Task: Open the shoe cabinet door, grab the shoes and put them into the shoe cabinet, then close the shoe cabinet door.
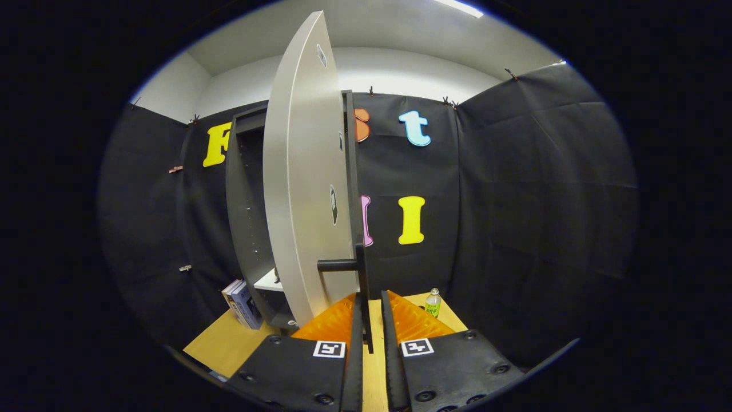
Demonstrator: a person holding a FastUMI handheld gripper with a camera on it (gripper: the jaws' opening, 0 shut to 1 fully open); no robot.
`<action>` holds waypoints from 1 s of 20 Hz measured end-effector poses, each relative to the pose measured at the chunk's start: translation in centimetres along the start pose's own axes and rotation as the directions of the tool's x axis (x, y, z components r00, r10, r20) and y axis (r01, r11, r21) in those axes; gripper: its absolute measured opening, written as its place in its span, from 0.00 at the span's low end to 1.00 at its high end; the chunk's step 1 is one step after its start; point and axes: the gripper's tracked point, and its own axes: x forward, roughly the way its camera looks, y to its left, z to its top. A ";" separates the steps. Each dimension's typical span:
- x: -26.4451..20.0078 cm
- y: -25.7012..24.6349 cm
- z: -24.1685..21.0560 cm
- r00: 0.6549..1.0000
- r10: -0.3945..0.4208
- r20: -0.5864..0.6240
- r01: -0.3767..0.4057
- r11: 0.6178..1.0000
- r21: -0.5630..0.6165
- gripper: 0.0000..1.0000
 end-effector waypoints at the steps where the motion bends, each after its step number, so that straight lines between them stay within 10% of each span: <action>1: -0.3 -0.2 0.0 1.000 0.000 -0.006 0.000 1.000 0.023 0.21; 9: -5.1 0.7 3.7 0.992 -0.048 0.115 0.052 0.998 -0.028 0.47; 14: -7.8 5.6 2.3 0.997 0.045 0.061 -0.044 0.999 -0.021 0.92; 20: -7.3 12.1 -5.8 0.972 0.184 -0.144 -0.179 0.983 0.048 0.99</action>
